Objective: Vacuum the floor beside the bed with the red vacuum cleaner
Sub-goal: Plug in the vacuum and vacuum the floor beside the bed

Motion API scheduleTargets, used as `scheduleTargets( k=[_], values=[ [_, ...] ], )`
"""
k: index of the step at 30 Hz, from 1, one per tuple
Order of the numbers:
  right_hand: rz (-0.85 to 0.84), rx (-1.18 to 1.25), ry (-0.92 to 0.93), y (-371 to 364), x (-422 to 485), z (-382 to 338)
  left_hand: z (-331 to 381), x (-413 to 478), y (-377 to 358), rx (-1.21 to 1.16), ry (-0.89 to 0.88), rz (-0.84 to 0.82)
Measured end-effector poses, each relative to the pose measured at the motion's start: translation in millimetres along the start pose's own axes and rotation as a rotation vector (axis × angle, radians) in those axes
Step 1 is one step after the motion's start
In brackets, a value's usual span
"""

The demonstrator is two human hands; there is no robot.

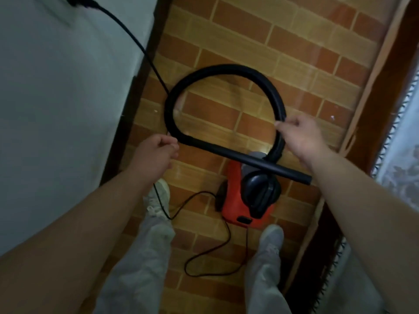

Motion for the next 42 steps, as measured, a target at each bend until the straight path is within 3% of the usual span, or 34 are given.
scheduleTargets(
  k=[5,10,13,22,25,28,31,34,38,42],
  values=[
    [-0.097,-0.185,-0.123,-14.5,-29.1,114.8,-64.7,-34.8,-44.4,0.09,0.096,-0.045],
    [-0.043,-0.584,0.07,-20.9,-38.8,164.9,-125.6,-75.4,-83.0,0.153,0.113,-0.024],
    [-0.003,-0.605,0.129,-24.0,-33.1,175.6,-153.9,-85.9,-103.8,0.199,0.087,-0.034],
    [0.062,-0.36,0.157,-50.2,-2.3,194.8,-220.5,-43.8,-144.9,0.53,0.06,-0.171],
    [0.12,-0.263,0.159,-57.9,2.5,199.7,-244.1,-19.7,-144.2,0.546,0.036,-0.234],
    [0.122,0.09,0.073,-64.9,3.7,202.1,-266.3,4.1,-142.5,0.489,-0.007,-0.287],
    [0.009,0.53,-0.088,-72.8,5.2,206.6,-281.6,23.6,-144.4,0.459,-0.036,-0.352],
    [-0.108,0.823,-0.154,-82.7,10.3,210.0,-284.7,35.4,-147.6,0.494,-0.077,-0.415],
    [-0.124,0.883,-0.146,-90.6,16.4,212.6,-286.4,41.9,-154.9,0.497,-0.026,-0.533],
    [-0.153,0.805,-0.126,-92.5,20.6,215.5,-285.0,41.0,-163.2,0.415,0.006,-0.541]
  ],
)
Point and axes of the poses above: each hand's wrist, its own x-axis towards the middle knuckle, its own y-axis out of the back of the hand, z = x × y, the point moved 1 cm from there along x, towards the middle knuckle, and after that the axes turned 14 degrees about -x, right-handed, at the moved point
